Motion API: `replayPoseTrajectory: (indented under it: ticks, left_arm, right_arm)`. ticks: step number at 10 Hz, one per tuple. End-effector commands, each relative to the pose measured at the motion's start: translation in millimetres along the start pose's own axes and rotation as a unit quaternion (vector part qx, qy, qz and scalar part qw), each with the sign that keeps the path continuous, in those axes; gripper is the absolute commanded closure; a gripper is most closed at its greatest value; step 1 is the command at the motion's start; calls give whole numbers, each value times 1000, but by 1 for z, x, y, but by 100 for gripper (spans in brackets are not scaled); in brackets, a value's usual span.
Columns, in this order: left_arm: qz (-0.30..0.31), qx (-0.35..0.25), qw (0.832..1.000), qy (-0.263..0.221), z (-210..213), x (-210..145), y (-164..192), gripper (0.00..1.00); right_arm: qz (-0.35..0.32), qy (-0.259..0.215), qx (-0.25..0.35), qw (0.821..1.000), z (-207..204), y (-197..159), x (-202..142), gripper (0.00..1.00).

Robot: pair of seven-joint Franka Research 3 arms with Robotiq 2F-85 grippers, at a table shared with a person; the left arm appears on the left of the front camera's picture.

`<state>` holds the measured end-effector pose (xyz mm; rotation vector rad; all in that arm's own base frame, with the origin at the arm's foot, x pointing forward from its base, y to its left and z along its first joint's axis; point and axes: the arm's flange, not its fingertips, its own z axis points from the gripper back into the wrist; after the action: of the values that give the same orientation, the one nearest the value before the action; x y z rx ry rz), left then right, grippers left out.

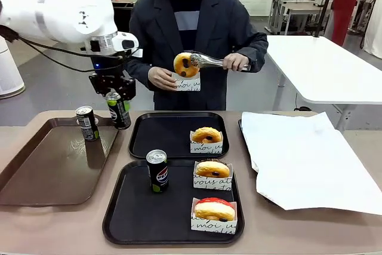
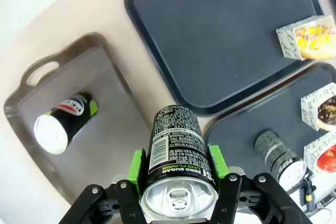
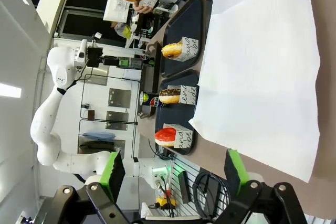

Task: Set up donuts and drinks on trays.
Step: Pick up one Pepsi coke from the Handle tray and place it on the Flat Tray without a Pepsi coke.

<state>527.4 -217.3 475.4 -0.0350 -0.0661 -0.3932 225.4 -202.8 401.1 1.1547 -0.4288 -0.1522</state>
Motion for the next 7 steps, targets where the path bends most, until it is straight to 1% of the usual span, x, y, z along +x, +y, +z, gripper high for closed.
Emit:
replayPoseTrajectory:
  ticks: [1, 3, 4, 6, 7]
  left_arm:
    - [23, -12, 1000, -3, -8, 25, -5, 42]
    - [25, -25, 999, -3, -32, 39, -9, 42]
    - [20, -22, 1000, 7, -49, 45, -10, 42]
    - [11, -18, 999, 24, -68, 43, -11, 42]
    - [7, -19, 999, 32, -66, 37, -10, 42]
  right_arm:
    - [9, -7, 10, 1000, -1, -1, 1, 0]
    - [9, -7, 10, 1000, -1, -1, 1, 0]
    - [9, -7, 10, 1000, -1, -1, 1, 0]
    - [9, -7, 10, 1000, -1, -1, 1, 0]
    - [9, -7, 10, 1000, -1, -1, 1, 0]
